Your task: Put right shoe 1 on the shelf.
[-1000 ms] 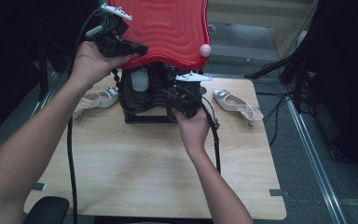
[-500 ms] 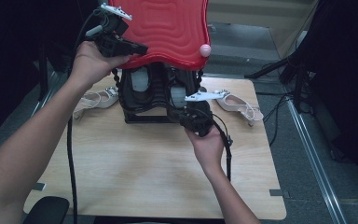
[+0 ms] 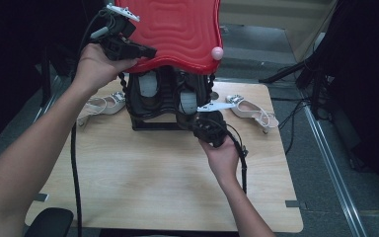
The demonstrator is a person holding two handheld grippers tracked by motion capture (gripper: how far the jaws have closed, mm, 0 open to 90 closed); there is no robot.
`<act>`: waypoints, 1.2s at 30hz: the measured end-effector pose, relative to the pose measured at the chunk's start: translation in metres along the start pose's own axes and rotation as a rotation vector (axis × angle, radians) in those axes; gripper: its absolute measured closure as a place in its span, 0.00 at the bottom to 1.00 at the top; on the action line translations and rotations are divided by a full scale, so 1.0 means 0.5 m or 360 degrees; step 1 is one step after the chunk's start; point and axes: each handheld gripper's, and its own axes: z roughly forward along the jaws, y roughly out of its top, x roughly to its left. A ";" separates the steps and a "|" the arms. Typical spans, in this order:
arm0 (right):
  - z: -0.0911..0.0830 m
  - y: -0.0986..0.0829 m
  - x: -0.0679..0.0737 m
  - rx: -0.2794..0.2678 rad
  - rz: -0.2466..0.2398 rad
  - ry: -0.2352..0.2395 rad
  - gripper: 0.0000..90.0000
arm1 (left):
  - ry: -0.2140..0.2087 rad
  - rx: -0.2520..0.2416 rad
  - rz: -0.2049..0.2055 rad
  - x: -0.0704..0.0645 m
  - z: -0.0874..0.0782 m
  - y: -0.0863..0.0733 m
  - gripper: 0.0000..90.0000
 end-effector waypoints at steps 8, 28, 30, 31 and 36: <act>0.022 0.011 0.011 -0.0107 0.0039 -0.0029 1.00 | 0.0002 -0.0001 0.0014 -0.001 0.000 -0.001 1.00; 0.037 0.058 -0.060 -0.0115 0.0156 -0.0210 1.00 | 0.0004 0.0001 0.0027 -0.001 -0.001 -0.001 1.00; 0.042 0.054 -0.069 -0.0112 0.0177 -0.0192 1.00 | 0.0005 0.0000 0.0024 -0.001 -0.001 -0.001 1.00; 0.044 0.050 -0.072 -0.0110 0.0199 -0.0176 1.00 | 0.0016 0.0003 0.0021 -0.004 -0.002 -0.002 1.00; 0.025 0.034 -0.070 -0.0162 0.0217 -0.0082 1.00 | 0.0028 -0.0001 -0.0028 -0.003 -0.002 0.001 0.99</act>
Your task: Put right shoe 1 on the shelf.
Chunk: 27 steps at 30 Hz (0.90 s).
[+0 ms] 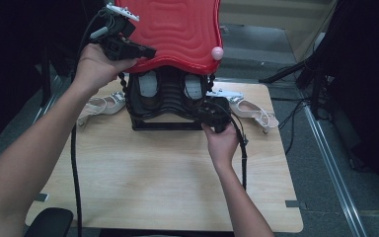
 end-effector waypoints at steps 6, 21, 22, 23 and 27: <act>-0.031 -0.014 0.007 0.0002 -0.0029 0.0100 0.92 | 0.0004 -0.0051 -0.0009 -0.008 -0.023 0.007 0.90; -0.045 -0.086 0.010 0.0075 -0.0088 0.0141 0.84 | -0.0118 -0.0056 -0.0029 -0.050 -0.090 -0.057 0.71; -0.047 -0.092 0.012 0.0083 -0.0111 0.0115 0.84 | -0.0130 -0.0052 -0.0038 -0.053 -0.091 -0.065 0.70; -0.048 -0.098 0.015 0.0069 -0.0144 0.0058 0.83 | -0.0153 -0.0049 -0.0055 -0.056 -0.092 -0.073 0.68; -0.054 -0.124 0.026 0.0028 -0.0200 -0.0041 0.85 | -0.0184 -0.0019 -0.0047 -0.073 -0.093 -0.104 0.65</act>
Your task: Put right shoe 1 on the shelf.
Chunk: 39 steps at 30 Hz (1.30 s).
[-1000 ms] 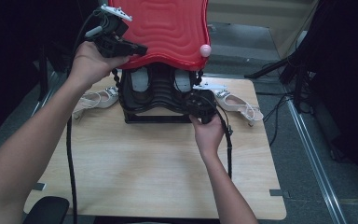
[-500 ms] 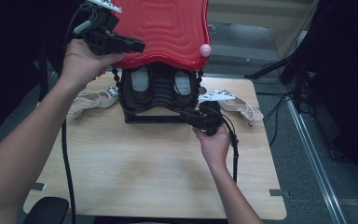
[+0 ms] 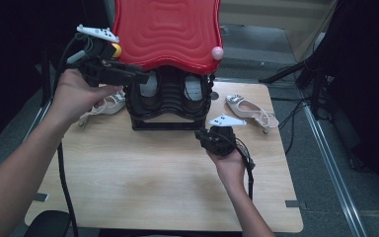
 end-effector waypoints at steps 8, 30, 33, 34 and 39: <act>-0.007 -0.029 -0.009 0.0056 0.0118 0.0244 0.80 | 0.0008 0.0010 0.0024 -0.012 0.018 -0.066 0.61; -0.025 -0.064 -0.041 0.0121 0.0077 0.0448 0.61 | 0.0004 0.0104 -0.0071 0.031 0.073 -0.226 0.57; -0.023 -0.067 -0.045 0.0148 0.0057 0.0440 0.60 | -0.0004 0.0101 -0.0084 0.040 0.078 -0.247 0.57; -0.023 -0.068 -0.046 0.0164 0.0041 0.0422 0.59 | 0.0003 0.0103 -0.0080 0.042 0.080 -0.254 0.58; -0.023 -0.072 -0.050 0.0137 0.0028 0.0405 0.59 | 0.0008 0.0147 -0.0090 0.051 0.094 -0.286 0.63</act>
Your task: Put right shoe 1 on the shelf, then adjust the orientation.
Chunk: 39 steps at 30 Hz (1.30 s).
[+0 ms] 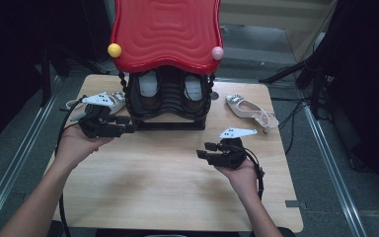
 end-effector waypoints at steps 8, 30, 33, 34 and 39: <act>0.004 -0.008 -0.003 0.0014 0.0015 0.0014 0.58 | -0.0107 0.0022 -0.0075 0.025 0.016 -0.043 0.79; -0.003 -0.034 -0.015 0.0007 0.0036 -0.0062 0.60 | -0.0029 0.0038 -0.0173 0.108 0.016 -0.128 0.99; -0.004 -0.037 -0.020 -0.0003 0.0067 -0.0051 0.61 | -0.0002 0.0024 -0.0201 0.125 0.012 -0.139 0.99; -0.004 -0.038 -0.022 -0.0004 0.0068 -0.0049 0.61 | 0.0007 0.0027 -0.0211 0.131 0.011 -0.143 0.99; 0.002 -0.043 -0.027 0.0020 0.0084 -0.0058 0.61 | 0.0051 0.0029 -0.0240 0.155 0.004 -0.157 0.99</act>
